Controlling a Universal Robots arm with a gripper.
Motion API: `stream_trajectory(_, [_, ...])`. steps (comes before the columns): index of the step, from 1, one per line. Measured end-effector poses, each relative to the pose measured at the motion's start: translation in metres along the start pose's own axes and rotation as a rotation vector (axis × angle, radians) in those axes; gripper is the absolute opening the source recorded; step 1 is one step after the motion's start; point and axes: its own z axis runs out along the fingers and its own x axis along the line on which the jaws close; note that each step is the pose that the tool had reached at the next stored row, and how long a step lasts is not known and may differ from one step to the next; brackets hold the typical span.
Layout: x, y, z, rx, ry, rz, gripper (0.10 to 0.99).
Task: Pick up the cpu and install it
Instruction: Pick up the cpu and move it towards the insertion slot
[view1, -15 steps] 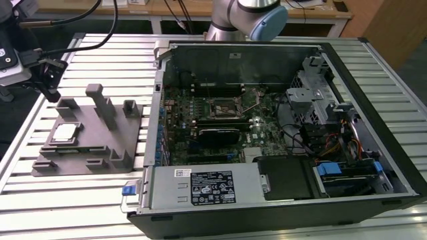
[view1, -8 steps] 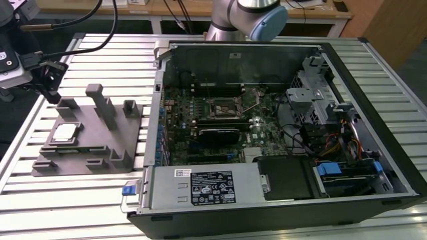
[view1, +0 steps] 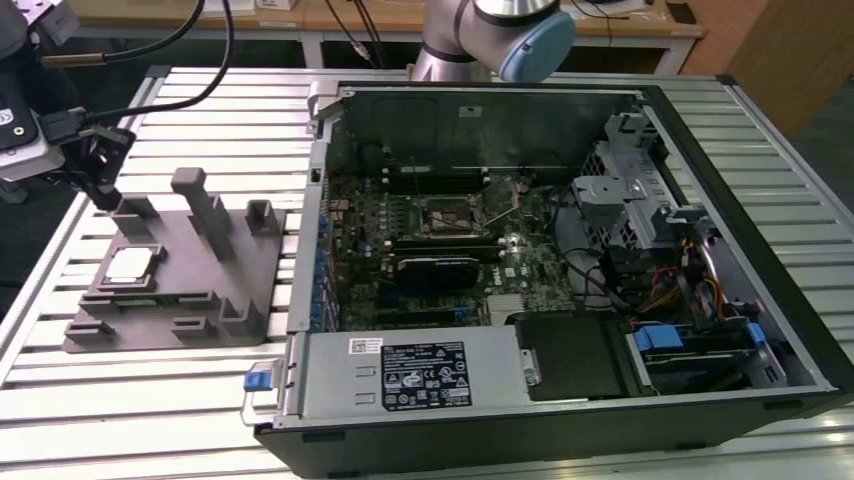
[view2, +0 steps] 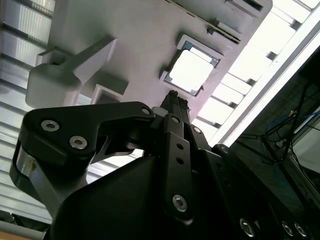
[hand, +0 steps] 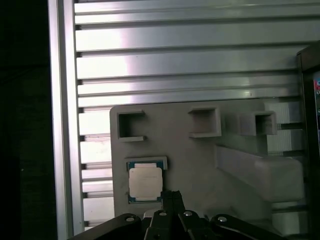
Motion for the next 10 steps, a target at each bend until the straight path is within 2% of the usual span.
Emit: stream_trajectory(10, [0.0035,-0.0005,0.0049,0.0,0.0,0.0,0.106])
